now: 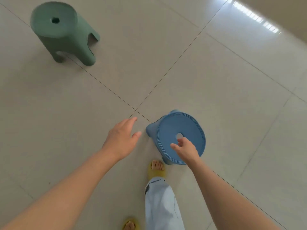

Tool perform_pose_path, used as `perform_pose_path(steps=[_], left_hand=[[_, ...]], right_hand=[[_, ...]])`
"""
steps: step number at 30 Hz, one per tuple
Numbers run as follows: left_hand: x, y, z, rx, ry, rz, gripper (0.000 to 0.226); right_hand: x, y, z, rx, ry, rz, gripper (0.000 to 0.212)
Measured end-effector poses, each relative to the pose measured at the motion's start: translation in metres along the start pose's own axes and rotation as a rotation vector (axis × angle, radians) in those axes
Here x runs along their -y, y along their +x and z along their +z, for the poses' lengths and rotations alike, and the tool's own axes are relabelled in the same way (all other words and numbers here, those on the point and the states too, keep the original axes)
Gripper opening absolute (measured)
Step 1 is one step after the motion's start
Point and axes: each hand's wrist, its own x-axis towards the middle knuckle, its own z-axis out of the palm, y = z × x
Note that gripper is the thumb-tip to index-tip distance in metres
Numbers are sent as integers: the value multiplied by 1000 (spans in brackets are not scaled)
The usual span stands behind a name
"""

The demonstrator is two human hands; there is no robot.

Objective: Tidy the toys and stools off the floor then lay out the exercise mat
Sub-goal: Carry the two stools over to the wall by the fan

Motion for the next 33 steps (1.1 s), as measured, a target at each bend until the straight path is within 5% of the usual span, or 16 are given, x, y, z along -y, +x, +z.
perform_pose_path(steps=[16, 22, 33], left_hand=[[30, 86, 44, 73, -89, -35, 50], [29, 53, -32, -45, -132, 21, 49], [81, -39, -193, -202, -111, 126, 49]], right_hand=[[-16, 112, 27, 174, -152, 139, 36], [53, 26, 5, -101, -204, -19, 54], [203, -136, 16, -253, -96, -192, 84]])
